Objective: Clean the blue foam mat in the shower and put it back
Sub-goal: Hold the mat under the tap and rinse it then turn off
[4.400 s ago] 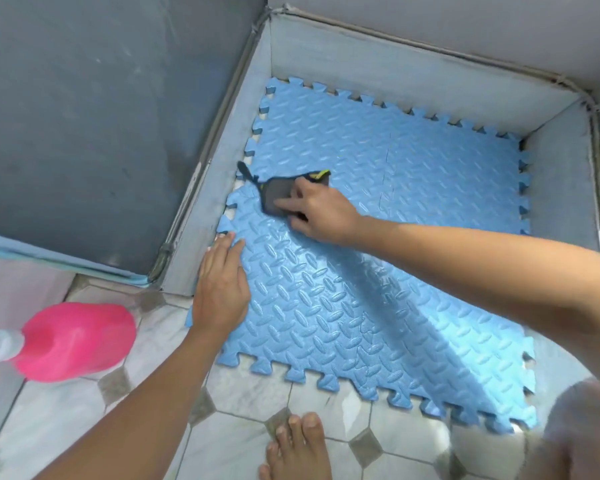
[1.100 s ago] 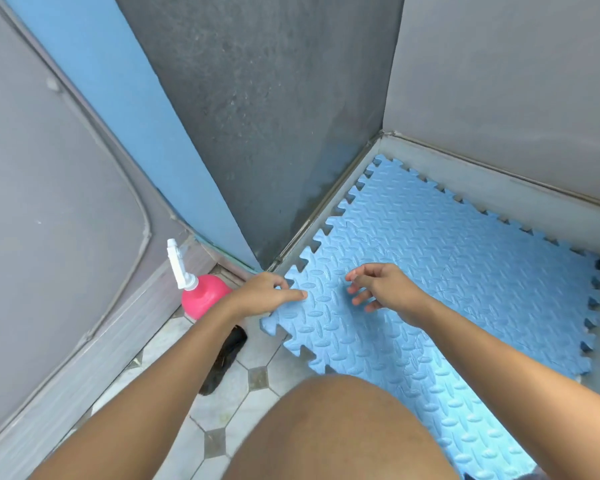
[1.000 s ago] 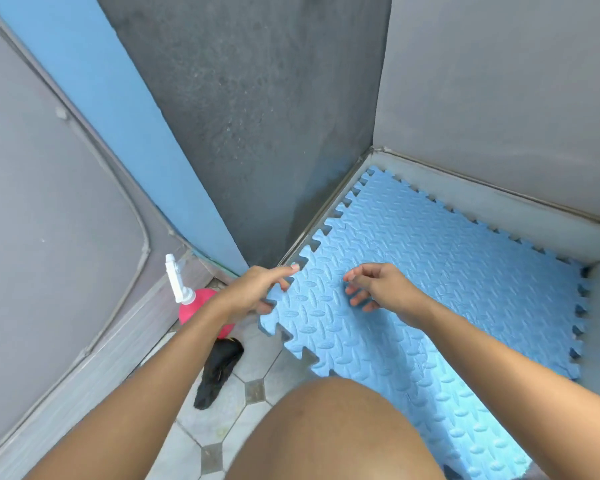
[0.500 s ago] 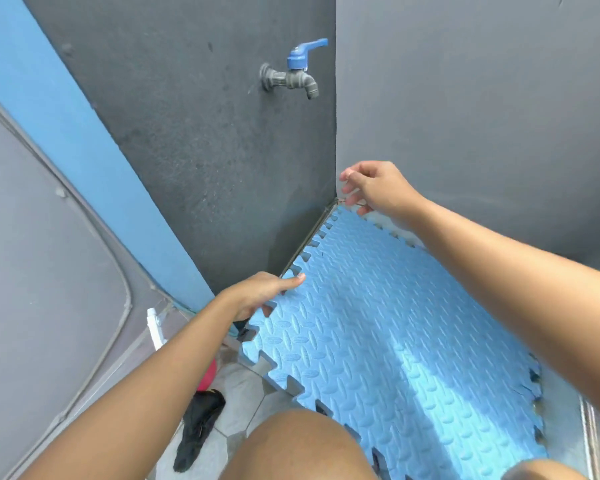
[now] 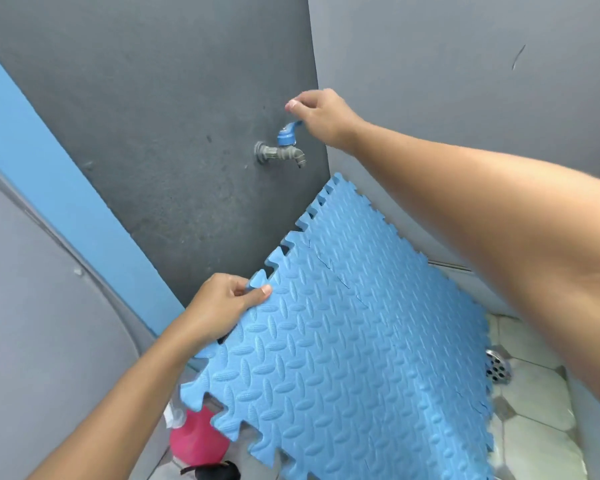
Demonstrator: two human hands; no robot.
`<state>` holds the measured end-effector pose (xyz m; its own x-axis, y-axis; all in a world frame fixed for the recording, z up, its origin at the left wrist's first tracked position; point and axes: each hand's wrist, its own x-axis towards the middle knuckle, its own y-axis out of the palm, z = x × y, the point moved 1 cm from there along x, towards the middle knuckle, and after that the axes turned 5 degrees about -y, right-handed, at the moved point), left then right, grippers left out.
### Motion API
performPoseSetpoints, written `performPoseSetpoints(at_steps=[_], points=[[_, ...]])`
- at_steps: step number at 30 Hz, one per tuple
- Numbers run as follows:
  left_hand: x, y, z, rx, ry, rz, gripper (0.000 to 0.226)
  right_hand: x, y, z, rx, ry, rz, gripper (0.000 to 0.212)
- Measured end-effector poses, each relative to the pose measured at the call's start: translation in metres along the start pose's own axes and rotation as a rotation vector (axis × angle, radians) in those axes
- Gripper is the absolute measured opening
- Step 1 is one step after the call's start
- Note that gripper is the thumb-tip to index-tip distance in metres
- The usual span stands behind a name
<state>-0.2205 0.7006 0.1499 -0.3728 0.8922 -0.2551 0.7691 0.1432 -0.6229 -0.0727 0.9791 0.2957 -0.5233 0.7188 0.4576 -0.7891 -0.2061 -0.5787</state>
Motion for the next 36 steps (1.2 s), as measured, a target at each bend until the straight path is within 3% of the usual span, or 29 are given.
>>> performPoseSetpoints(at_steps=[3, 8, 15, 19, 21, 27, 30, 33, 36], points=[[-0.008, -0.021, -0.006, 0.054, 0.076, -0.073, 0.084, 0.001, -0.001, -0.01, -0.152, -0.016, 0.122, 0.05], [-0.012, -0.035, -0.018, 0.18, 0.133, -0.159, 0.089, -0.004, 0.003, -0.013, -0.179, -0.142, 0.027, 0.049], [-0.015, -0.031, -0.019, 0.217, 0.109, -0.183, 0.087, -0.007, 0.006, -0.015, -0.126, -0.105, -0.04, 0.057], [-0.016, -0.029, -0.023, 0.205, 0.117, -0.178, 0.065, -0.011, 0.005, -0.018, -0.131, -0.072, -0.088, 0.062], [-0.014, -0.028, -0.028, 0.23, 0.125, -0.174, 0.05, -0.012, 0.002, -0.016, -0.136, -0.073, -0.108, 0.061], [-0.01, -0.027, -0.043, 0.37, 0.15, -0.183, 0.054, -0.043, 0.022, -0.03, 0.035, -0.139, -0.323, 0.034], [-0.01, -0.027, -0.04, 0.385, 0.16, -0.176, 0.052, -0.082, 0.047, -0.069, 0.15, 0.065, -0.459, 0.055], [-0.011, -0.027, -0.04, 0.37, 0.169, -0.176, 0.053, -0.122, 0.096, -0.106, 0.117, 0.413, -0.293, 0.063], [-0.01, -0.027, -0.04, 0.328, 0.143, -0.145, 0.058, -0.16, 0.146, -0.084, 0.134, 0.515, -0.174, 0.065]])
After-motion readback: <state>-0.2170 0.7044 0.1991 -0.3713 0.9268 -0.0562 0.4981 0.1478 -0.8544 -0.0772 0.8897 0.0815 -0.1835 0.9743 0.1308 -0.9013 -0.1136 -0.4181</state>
